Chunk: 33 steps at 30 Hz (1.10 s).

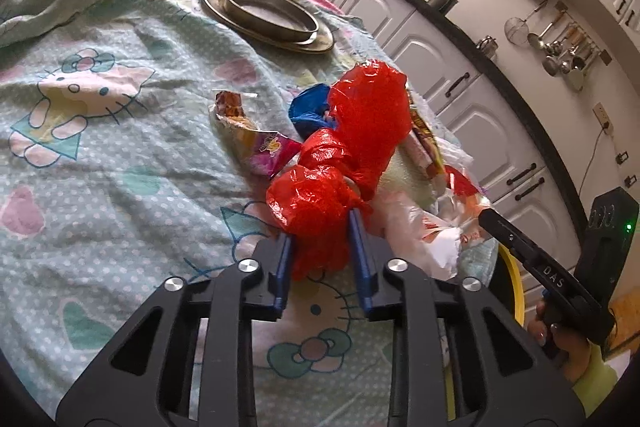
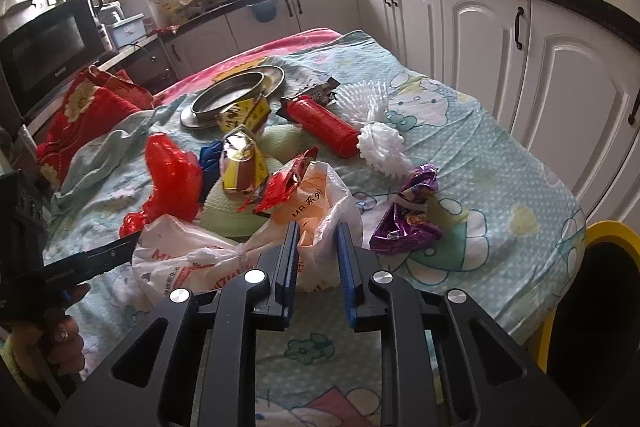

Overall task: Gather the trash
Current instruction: 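Carry the red bag with the left tool while the right tool carries the white bag to the bin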

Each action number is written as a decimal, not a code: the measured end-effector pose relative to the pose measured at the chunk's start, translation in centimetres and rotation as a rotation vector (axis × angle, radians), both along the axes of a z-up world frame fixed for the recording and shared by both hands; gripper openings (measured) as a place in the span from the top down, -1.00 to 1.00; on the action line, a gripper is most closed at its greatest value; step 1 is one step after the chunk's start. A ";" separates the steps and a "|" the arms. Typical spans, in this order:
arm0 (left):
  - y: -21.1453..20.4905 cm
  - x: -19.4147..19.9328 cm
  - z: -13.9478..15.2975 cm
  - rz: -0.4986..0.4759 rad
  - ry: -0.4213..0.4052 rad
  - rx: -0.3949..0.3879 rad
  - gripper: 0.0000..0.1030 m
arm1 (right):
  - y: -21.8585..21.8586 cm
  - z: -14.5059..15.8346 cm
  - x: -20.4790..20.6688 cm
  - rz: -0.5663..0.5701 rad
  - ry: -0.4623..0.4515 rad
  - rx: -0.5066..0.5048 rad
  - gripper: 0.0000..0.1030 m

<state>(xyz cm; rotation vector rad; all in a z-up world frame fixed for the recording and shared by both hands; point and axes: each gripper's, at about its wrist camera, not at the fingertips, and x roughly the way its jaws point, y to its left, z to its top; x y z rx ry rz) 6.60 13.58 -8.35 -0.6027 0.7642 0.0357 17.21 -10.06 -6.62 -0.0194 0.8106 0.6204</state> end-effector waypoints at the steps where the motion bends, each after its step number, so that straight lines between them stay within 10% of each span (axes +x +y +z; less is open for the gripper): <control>1: -0.1 -0.2 0.3 -0.003 -0.007 0.008 0.68 | -0.1 0.2 -0.1 0.003 0.002 0.003 0.66; 33: -9.7 0.7 8.1 -0.223 -0.201 0.203 0.72 | -13.3 7.5 -3.3 -0.216 -0.173 0.086 0.71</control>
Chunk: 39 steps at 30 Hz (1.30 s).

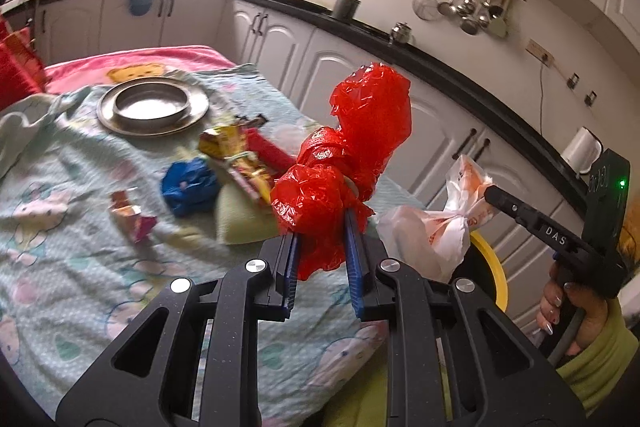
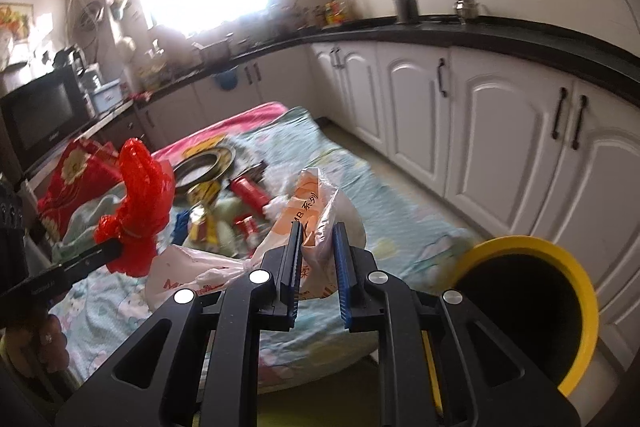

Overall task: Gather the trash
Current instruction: 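Carry the red bag with the left tool while the right tool carries the white bag to the bin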

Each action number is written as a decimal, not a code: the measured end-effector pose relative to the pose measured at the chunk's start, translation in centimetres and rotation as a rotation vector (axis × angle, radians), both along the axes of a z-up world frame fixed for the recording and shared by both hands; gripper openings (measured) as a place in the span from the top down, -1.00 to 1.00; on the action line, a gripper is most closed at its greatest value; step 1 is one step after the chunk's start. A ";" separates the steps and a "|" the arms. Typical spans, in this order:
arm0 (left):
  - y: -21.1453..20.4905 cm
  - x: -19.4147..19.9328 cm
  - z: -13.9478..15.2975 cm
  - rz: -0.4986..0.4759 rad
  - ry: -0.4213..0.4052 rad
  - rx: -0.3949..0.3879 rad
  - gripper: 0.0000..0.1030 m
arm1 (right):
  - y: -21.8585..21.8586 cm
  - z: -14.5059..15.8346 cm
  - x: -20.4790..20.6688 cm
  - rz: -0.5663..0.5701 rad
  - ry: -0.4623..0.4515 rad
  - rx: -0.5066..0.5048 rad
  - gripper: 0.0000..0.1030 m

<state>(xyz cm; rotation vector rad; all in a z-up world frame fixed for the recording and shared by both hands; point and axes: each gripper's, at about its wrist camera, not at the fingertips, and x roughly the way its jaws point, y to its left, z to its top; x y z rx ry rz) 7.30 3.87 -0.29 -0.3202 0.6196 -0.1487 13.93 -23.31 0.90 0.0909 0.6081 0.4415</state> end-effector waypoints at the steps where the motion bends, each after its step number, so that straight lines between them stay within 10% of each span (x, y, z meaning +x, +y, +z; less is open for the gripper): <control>1: -0.5 0.3 0.0 -0.011 0.000 0.003 0.72 | -0.6 0.0 0.0 -0.015 -0.002 0.000 0.71; 39: -17.9 5.8 -2.2 -0.353 0.061 0.136 0.72 | -18.7 -2.1 -1.2 -0.514 -0.066 -0.099 0.71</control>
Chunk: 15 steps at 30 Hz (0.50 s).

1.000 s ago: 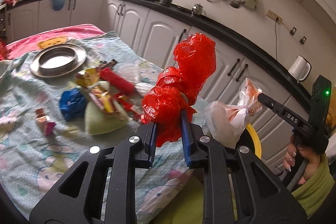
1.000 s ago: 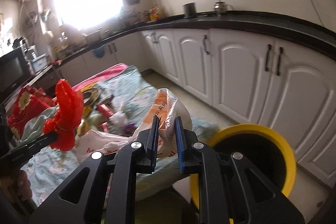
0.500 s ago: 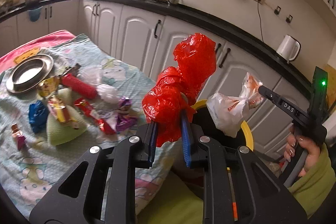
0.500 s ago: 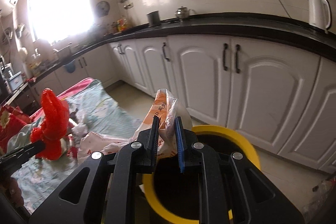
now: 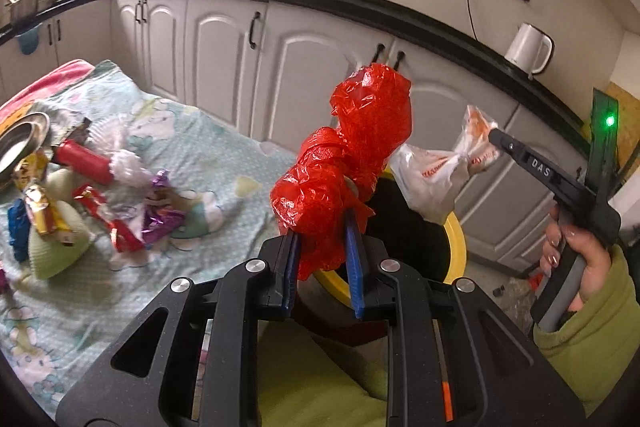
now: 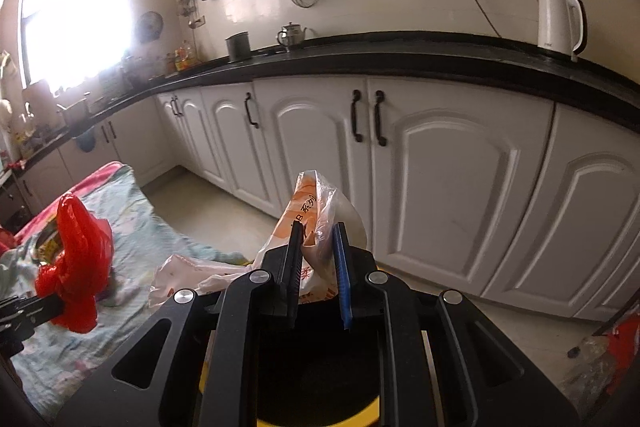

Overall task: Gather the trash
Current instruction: 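Carry the red bag with the left tool while the right tool carries the white bag to the bin, then open both tools over the yellow bin to drop the bags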

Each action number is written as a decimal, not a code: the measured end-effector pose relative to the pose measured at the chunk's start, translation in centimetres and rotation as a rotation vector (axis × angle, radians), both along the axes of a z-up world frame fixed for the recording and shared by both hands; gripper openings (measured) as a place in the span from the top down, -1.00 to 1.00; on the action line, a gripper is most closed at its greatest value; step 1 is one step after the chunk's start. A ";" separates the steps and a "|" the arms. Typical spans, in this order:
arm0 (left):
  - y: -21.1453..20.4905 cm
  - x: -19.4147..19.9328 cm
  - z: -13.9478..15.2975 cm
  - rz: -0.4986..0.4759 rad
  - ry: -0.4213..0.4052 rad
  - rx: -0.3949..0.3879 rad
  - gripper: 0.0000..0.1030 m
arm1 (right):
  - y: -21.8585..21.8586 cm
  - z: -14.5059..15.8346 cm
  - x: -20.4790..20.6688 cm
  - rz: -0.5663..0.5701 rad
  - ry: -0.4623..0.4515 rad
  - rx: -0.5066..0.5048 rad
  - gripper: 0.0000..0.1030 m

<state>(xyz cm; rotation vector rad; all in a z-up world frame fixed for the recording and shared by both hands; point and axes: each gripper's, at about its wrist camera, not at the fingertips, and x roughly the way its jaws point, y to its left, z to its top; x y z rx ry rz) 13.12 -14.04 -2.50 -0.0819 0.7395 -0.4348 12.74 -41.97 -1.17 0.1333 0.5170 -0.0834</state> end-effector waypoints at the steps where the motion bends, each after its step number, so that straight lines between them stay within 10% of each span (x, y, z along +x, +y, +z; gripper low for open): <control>1: -0.4 0.1 -0.2 -0.006 0.004 0.005 0.72 | -0.2 -0.1 0.1 -0.004 0.001 -0.007 0.71; 15: -4.8 2.8 -2.9 -0.074 0.083 0.060 0.71 | -1.5 -2.8 1.1 -0.039 0.070 -0.071 0.71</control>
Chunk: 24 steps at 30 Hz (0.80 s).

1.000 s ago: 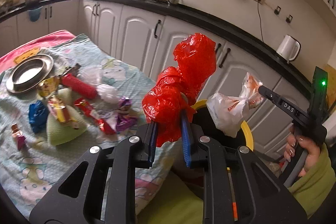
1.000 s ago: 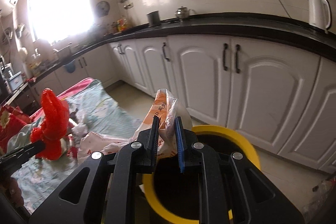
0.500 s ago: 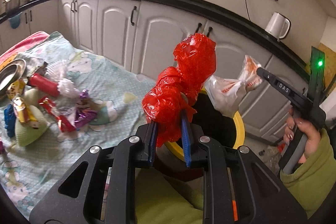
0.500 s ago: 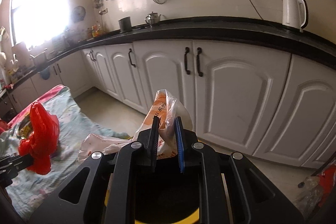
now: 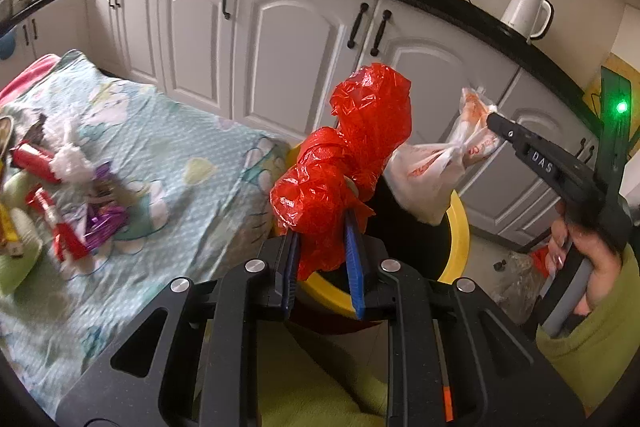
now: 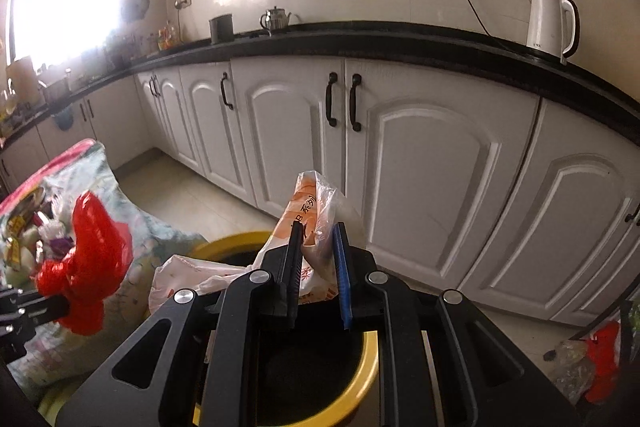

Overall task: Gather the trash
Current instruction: 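Open both tools over the yellow bin to drop the bags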

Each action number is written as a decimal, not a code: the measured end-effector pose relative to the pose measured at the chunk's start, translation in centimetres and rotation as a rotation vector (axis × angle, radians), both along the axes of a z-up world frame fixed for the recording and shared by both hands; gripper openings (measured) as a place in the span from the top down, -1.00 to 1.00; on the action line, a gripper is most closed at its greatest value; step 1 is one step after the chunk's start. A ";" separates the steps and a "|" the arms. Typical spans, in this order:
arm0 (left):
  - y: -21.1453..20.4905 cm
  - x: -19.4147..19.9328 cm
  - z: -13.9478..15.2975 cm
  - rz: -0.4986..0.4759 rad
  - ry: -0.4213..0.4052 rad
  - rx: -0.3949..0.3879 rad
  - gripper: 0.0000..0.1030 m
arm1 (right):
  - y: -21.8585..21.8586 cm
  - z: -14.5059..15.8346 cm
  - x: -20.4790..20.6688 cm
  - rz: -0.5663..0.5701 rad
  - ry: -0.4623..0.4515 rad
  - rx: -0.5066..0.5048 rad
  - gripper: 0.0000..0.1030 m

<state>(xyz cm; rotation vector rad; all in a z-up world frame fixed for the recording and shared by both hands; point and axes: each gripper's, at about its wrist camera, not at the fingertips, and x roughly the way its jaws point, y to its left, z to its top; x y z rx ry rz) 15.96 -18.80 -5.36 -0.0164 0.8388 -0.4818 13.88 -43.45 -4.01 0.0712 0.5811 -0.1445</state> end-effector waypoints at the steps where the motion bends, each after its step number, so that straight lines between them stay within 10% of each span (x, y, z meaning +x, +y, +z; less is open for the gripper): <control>1: -0.4 0.2 -0.2 -0.008 0.003 0.002 0.71 | -0.1 -0.2 0.1 -0.003 0.008 0.000 0.71; 9: -2.5 1.5 -1.1 -0.035 0.023 0.004 0.62 | -0.8 -1.5 0.7 -0.004 0.058 0.056 0.59; 24: 1.8 0.4 0.0 0.109 -0.032 -0.036 -0.76 | -0.2 -0.1 -0.1 0.038 0.015 0.174 0.07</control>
